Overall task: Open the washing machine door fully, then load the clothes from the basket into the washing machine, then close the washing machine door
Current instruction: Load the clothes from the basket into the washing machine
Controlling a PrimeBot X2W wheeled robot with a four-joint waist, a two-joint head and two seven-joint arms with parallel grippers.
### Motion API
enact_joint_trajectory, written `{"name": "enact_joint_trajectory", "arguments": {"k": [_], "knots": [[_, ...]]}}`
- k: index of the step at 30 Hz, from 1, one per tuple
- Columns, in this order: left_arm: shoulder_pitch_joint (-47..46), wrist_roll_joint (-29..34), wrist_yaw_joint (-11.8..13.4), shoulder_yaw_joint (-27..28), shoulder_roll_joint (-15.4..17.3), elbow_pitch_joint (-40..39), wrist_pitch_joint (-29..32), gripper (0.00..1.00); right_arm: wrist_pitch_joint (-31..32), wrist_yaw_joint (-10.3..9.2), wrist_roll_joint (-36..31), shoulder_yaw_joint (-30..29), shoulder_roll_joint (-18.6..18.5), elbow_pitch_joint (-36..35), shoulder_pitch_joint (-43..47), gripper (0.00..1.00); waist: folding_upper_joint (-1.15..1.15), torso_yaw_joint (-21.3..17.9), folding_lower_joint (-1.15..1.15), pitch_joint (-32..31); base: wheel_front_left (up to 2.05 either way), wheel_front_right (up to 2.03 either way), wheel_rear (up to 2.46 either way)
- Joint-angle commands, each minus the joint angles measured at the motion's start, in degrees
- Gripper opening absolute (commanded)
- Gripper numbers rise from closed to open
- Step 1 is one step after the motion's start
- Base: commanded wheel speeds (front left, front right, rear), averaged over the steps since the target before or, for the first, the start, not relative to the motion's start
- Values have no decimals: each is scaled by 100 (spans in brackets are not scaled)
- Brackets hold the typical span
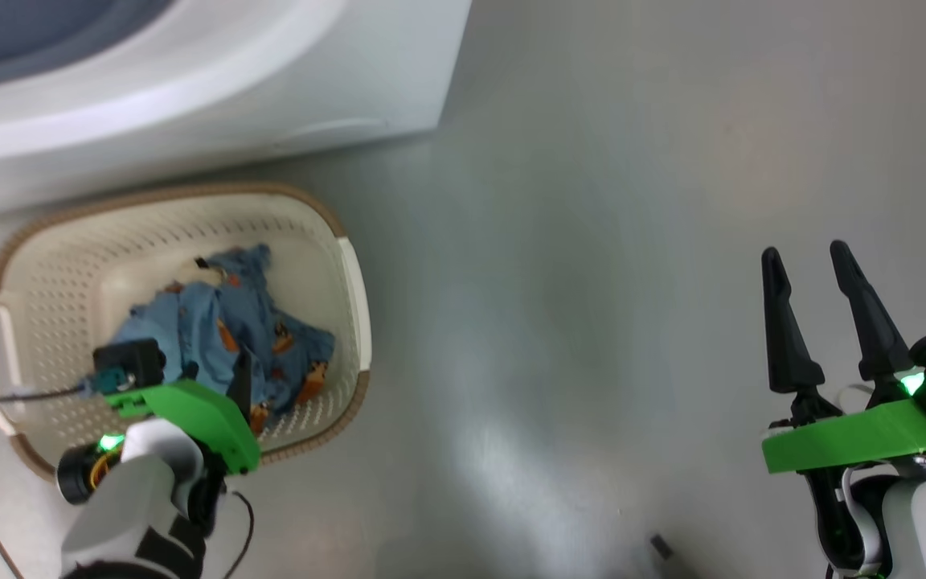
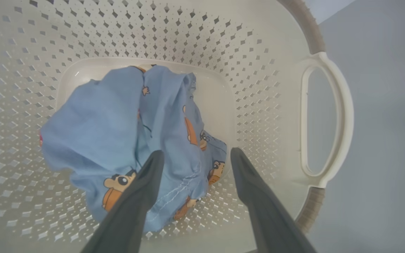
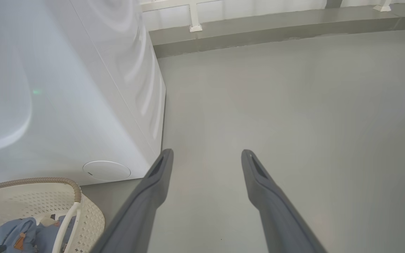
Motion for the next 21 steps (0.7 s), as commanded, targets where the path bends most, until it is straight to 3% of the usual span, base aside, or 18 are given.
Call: {"name": "enact_joint_trajectory", "arguments": {"k": [1, 9, 15, 20, 21], "knots": [[13, -73, 42, 135, 190, -2, 8, 100, -46, 42, -4, 129, -62, -156, -21, 100, 0, -67, -1, 584, 0, 0, 0], [-323, -281, 429, 300, 364, 50, 618, 100, -133, 42, 48, 136, -62, -226, -143, 100, 0, -135, -1, 1154, 0, 0, 0], [-581, -433, 457, 375, 418, 60, 1093, 100, -158, 42, 72, 174, -62, -307, -191, 100, 0, -136, -1, 1481, 0, 0, 0], [-734, -458, 425, 354, 473, 63, 1142, 100, -162, 42, 75, 187, -62, -331, -230, 100, 0, -139, -1, 1598, 0, 0, 0], [-753, -475, 425, 363, 473, 63, 1141, 84, -160, 42, 74, 185, -62, -334, -236, 100, 0, -135, -1, 1610, 0, 0, 0]]}}
